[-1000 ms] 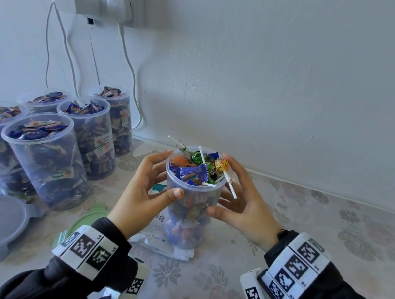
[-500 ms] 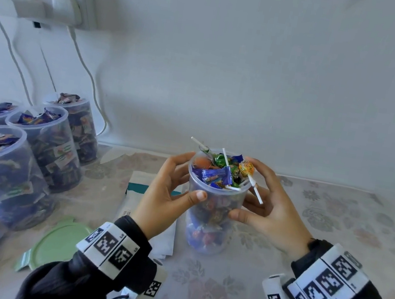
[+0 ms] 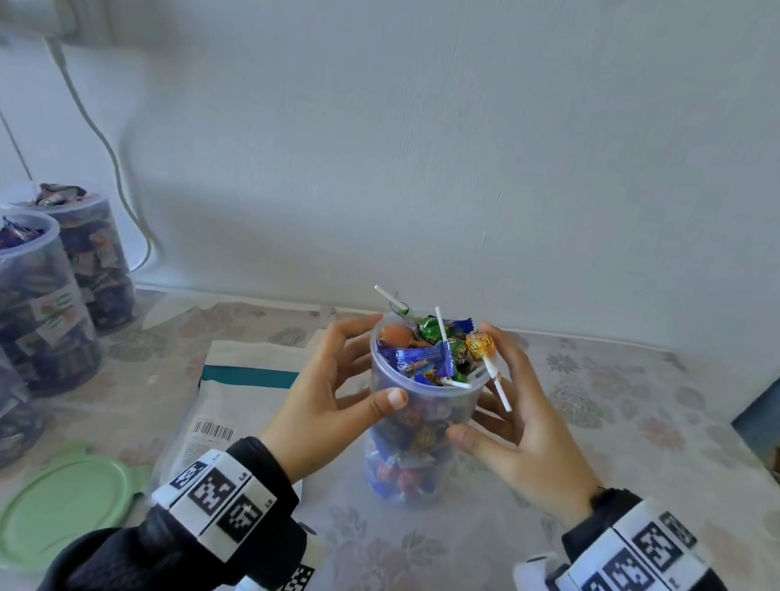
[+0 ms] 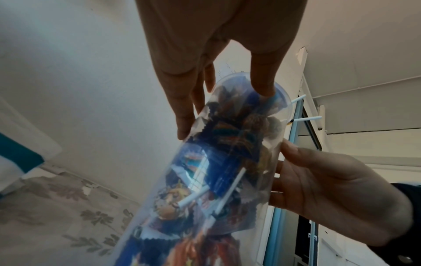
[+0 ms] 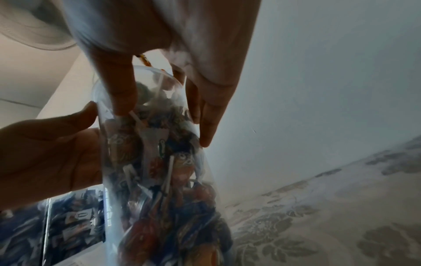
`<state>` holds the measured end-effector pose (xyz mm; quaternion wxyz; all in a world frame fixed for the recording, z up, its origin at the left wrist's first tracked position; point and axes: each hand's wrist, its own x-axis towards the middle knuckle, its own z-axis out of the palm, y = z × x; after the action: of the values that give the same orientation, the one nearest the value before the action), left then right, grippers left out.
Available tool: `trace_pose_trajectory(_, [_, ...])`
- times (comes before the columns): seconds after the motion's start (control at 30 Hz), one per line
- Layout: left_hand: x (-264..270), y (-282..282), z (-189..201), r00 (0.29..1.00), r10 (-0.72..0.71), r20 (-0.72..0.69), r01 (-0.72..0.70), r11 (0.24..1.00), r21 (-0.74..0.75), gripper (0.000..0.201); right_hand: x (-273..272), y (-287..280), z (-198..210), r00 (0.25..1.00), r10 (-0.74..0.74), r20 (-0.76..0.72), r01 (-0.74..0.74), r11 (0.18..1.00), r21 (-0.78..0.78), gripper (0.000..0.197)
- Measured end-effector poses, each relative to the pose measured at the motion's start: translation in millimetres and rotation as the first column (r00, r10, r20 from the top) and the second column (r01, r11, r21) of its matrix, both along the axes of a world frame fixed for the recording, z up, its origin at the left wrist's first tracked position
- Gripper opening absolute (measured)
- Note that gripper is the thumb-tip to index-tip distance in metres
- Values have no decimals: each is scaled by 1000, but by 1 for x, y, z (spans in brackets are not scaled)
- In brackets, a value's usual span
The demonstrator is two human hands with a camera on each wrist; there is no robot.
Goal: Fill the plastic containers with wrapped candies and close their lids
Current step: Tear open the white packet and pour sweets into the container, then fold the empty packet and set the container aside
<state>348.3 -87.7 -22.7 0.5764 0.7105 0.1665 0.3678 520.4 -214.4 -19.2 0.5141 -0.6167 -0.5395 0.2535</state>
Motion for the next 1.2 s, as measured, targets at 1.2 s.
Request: trace_pose_trajectory(1.2, [-108, 68, -39, 487, 244, -838, -515, 856, -50, 35, -137, 92, -37, 976, -4, -218, -98, 886, -454, 57])
